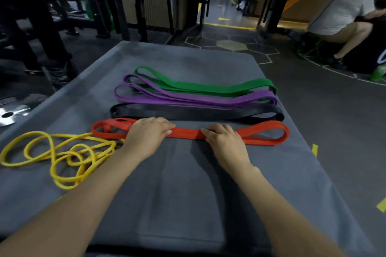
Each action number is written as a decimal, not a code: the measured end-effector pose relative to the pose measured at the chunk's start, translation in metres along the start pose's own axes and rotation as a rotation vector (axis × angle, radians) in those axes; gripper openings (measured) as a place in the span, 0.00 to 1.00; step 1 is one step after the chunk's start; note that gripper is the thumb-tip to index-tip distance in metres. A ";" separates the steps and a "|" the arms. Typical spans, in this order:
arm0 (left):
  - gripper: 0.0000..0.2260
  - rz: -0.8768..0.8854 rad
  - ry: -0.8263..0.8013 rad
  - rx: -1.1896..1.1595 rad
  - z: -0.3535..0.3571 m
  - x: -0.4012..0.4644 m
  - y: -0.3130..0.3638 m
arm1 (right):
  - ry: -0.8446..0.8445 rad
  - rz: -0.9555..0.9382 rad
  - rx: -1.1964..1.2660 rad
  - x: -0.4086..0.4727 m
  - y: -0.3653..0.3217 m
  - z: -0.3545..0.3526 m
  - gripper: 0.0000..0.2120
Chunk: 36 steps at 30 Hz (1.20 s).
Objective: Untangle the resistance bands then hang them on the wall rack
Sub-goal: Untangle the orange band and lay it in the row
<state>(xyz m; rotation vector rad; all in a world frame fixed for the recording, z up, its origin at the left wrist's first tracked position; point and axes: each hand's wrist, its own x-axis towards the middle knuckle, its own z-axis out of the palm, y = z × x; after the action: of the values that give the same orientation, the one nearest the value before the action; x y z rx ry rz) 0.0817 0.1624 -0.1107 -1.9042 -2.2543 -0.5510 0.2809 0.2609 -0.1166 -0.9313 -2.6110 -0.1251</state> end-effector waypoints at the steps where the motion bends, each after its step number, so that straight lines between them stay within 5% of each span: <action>1: 0.14 0.004 -0.012 0.027 -0.001 0.000 0.001 | 0.005 0.006 -0.005 0.000 0.000 0.001 0.15; 6: 0.20 0.098 0.066 0.085 -0.015 -0.014 0.004 | 0.072 0.101 -0.016 0.000 -0.007 0.001 0.12; 11: 0.15 0.047 0.117 0.144 -0.014 -0.021 -0.017 | 0.101 0.137 0.026 0.002 -0.010 0.005 0.11; 18: 0.17 -0.084 -0.052 0.216 -0.018 -0.014 -0.006 | 0.012 0.130 0.067 0.005 -0.009 0.002 0.12; 25: 0.22 -0.069 -0.016 0.162 -0.044 -0.033 -0.006 | -0.068 0.154 0.136 0.004 -0.020 -0.010 0.18; 36: 0.14 -0.160 -0.086 0.109 -0.066 -0.069 -0.023 | -0.073 0.127 0.114 0.002 -0.053 -0.027 0.16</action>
<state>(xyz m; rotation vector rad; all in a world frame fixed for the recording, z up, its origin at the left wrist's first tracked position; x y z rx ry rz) 0.0637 0.0720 -0.0768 -1.7383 -2.4514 -0.3630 0.2540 0.2152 -0.0891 -1.0757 -2.5848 0.0911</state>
